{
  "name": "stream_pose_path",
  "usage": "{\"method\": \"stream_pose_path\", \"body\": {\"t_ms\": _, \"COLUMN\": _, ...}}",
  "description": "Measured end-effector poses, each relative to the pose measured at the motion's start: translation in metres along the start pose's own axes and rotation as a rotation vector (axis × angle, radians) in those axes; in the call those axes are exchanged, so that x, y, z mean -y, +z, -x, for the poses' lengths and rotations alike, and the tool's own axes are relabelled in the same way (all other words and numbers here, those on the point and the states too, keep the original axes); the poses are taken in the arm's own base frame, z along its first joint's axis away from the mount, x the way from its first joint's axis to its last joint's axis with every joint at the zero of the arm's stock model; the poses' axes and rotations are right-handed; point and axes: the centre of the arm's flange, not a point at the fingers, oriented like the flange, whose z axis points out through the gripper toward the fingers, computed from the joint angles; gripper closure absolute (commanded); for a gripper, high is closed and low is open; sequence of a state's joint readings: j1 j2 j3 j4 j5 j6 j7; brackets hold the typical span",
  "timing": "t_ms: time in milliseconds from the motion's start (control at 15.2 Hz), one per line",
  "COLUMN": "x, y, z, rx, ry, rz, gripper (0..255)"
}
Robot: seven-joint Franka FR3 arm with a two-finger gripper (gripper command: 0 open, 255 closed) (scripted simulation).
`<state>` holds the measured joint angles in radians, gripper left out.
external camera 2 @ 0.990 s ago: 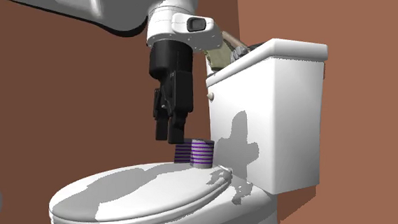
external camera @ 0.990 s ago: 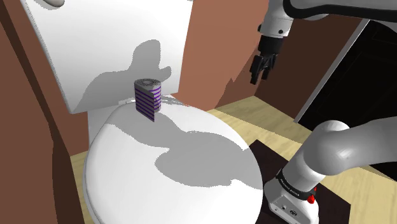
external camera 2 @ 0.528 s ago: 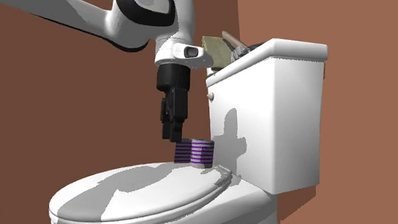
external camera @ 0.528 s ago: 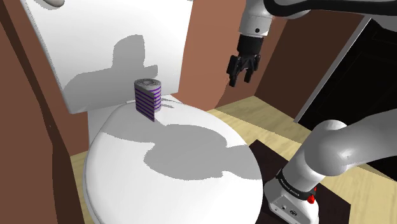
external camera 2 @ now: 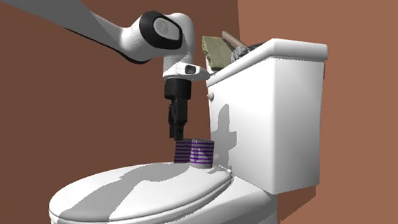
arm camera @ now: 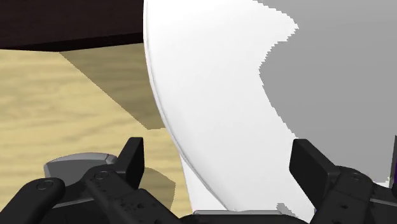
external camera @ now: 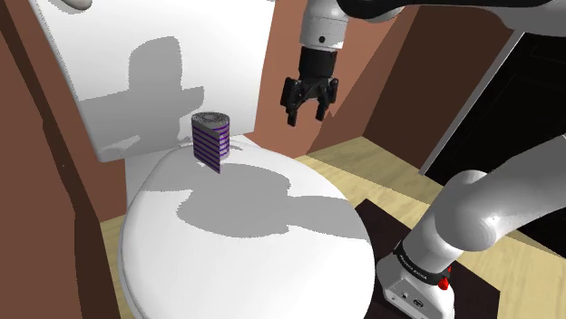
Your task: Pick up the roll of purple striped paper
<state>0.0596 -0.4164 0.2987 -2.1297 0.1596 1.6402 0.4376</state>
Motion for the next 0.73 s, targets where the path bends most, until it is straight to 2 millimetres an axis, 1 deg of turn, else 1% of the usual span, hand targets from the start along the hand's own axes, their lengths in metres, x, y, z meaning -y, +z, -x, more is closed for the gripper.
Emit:
{"method": "stream_pose_path", "body": {"t_ms": 66, "x": 0.011, "y": 0.001, "z": -0.003, "rx": 0.0, "ry": 0.009, "rz": -0.002, "gripper": 0}}
{"method": "stream_pose_path", "body": {"t_ms": 198, "x": 0.039, "y": 0.003, "z": -0.015, "rx": -0.001, "ry": 0.027, "rz": -0.007, "gripper": 0}}
{"method": "stream_pose_path", "body": {"t_ms": 330, "x": 0.065, "y": 0.005, "z": -0.021, "rx": -0.001, "ry": 0.045, "rz": -0.012, "gripper": 0}}
{"method": "stream_pose_path", "body": {"t_ms": 594, "x": 0.107, "y": 0.006, "z": -0.041, "rx": -0.002, "ry": 0.08, "rz": -0.022, "gripper": 0}}
{"method": "stream_pose_path", "body": {"t_ms": 726, "x": 0.133, "y": 0.01, "z": -0.052, "rx": -0.003, "ry": 0.098, "rz": -0.027, "gripper": 0}}
